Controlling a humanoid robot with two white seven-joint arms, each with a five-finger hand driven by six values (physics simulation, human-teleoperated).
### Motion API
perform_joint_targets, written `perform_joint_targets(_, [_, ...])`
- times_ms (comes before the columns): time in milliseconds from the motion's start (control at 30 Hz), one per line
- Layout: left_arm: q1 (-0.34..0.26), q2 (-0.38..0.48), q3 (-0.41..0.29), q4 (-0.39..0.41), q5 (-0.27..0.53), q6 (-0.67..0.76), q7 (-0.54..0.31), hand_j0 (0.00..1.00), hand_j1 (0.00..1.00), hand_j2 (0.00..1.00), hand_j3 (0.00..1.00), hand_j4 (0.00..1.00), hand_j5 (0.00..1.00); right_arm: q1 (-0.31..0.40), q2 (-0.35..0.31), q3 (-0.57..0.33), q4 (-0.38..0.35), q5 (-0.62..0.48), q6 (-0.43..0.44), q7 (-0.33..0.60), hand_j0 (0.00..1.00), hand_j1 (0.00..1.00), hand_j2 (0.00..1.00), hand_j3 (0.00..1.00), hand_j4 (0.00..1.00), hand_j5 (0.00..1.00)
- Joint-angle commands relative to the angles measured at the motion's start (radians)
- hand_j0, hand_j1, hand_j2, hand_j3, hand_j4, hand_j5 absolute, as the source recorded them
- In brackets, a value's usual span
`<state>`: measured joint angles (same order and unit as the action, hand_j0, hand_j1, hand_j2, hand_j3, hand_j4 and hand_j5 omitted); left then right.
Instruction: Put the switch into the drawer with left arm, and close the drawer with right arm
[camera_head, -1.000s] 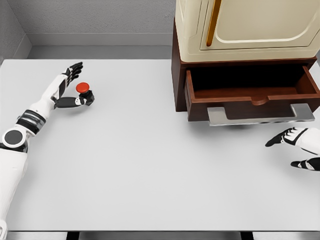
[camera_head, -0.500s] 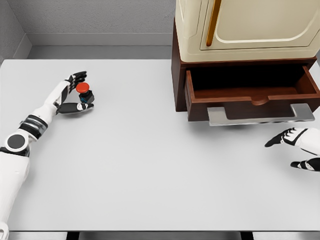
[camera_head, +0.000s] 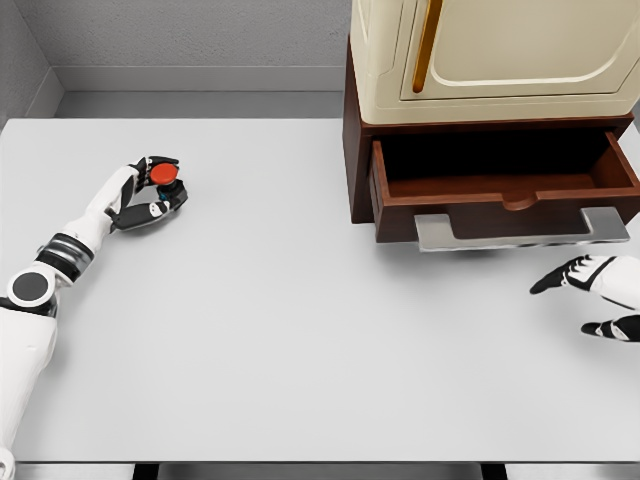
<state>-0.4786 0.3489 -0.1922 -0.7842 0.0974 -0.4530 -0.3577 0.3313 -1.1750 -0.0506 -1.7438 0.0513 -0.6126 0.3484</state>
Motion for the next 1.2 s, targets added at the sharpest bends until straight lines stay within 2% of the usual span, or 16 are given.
perform_joint_targets(0, [0.000, 0.001, 0.000, -0.001, 0.007, 0.002, 0.000, 0.61, 0.61, 0.61, 0.61, 0.61, 0.61, 0.002, -0.002, 0.000, 0.000, -0.007, 0.002, 0.000, 0.79, 0.79, 0.79, 0.79, 0.79, 0.79])
perform_joint_targets(67, [0.000, 0.001, 0.002, -0.003, 0.007, 0.004, 0.000, 0.47, 0.47, 0.47, 0.47, 0.47, 0.47, 0.002, -0.002, 0.000, 0.000, -0.007, 0.002, 0.000, 0.79, 0.79, 0.79, 0.79, 0.79, 0.79])
perform_joint_targets(333, [-0.005, -0.001, 0.002, -0.013, 0.007, 0.007, -0.001, 0.42, 0.42, 0.42, 0.42, 0.42, 0.42, 0.000, -0.003, 0.000, 0.003, -0.008, 0.002, 0.000, 0.78, 0.78, 0.78, 0.78, 0.78, 0.78])
perform_joint_targets(567, [-0.008, 0.001, 0.000, -0.050, 0.008, 0.007, -0.006, 0.36, 0.36, 0.36, 0.36, 0.36, 0.36, 0.000, -0.005, -0.002, 0.003, -0.016, 0.002, 0.000, 0.64, 0.64, 0.64, 0.64, 0.64, 0.64])
perform_joint_targets(633, [-0.009, -0.001, 0.000, -0.061, 0.008, 0.007, -0.007, 0.36, 0.36, 0.36, 0.36, 0.36, 0.36, 0.000, -0.008, -0.002, 0.004, -0.018, 0.002, 0.000, 0.64, 0.64, 0.64, 0.64, 0.64, 0.64])
perform_joint_targets(733, [0.002, 0.001, -0.001, -0.142, 0.007, 0.007, -0.007, 0.36, 0.36, 0.36, 0.36, 0.36, 0.36, 0.000, -0.008, -0.002, 0.007, -0.018, 0.002, 0.000, 0.64, 0.64, 0.64, 0.64, 0.64, 0.64])
perform_joint_targets(833, [0.002, 0.001, -0.001, -0.176, 0.005, 0.005, -0.007, 0.36, 0.36, 0.36, 0.36, 0.36, 0.36, 0.000, -0.008, -0.002, 0.007, -0.019, 0.002, 0.000, 0.65, 0.65, 0.65, 0.65, 0.65, 0.65])
perform_joint_targets(1167, [0.052, 0.001, 0.005, -0.372, 0.010, 0.005, -0.007, 0.36, 0.36, 0.36, 0.36, 0.36, 0.36, 0.000, -0.008, -0.002, 0.012, -0.018, 0.002, 0.000, 0.65, 0.65, 0.65, 0.65, 0.65, 0.65])
